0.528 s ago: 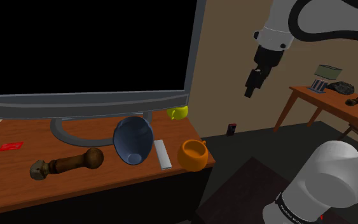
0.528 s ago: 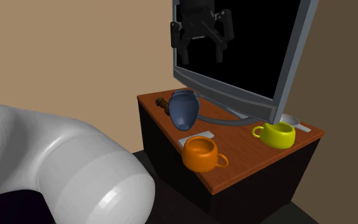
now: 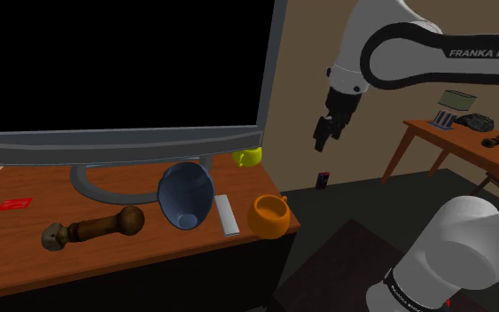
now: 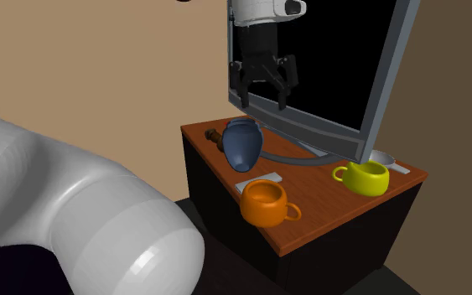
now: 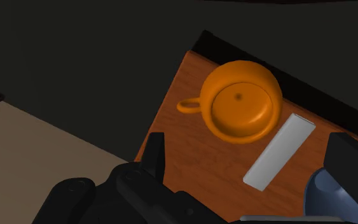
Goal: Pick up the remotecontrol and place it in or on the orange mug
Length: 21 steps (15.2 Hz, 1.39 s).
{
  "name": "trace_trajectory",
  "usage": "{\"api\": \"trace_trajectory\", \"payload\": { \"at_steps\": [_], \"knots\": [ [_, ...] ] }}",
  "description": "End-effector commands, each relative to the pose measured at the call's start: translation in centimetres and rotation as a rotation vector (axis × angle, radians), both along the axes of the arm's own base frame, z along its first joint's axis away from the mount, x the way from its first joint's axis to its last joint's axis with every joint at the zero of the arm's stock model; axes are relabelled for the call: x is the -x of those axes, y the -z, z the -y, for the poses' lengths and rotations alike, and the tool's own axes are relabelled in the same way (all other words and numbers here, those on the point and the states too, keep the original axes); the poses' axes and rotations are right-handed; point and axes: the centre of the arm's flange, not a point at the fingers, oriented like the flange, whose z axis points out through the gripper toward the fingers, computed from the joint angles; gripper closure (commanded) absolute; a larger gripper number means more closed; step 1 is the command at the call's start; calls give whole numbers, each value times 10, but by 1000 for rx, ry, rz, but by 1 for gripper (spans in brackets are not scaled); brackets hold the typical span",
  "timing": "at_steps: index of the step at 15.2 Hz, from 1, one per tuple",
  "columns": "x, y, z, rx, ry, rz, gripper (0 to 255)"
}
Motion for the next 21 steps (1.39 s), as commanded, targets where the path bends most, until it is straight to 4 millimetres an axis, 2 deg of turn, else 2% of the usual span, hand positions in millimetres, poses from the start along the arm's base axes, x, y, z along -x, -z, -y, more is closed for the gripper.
{"api": "trace_trajectory", "payload": {
  "at_steps": [1, 21],
  "knots": [
    [-13, 22, -9, -6, 17, 0, 0],
    [-156, 229, -88, -65, 175, -19, 0]
  ]
}}
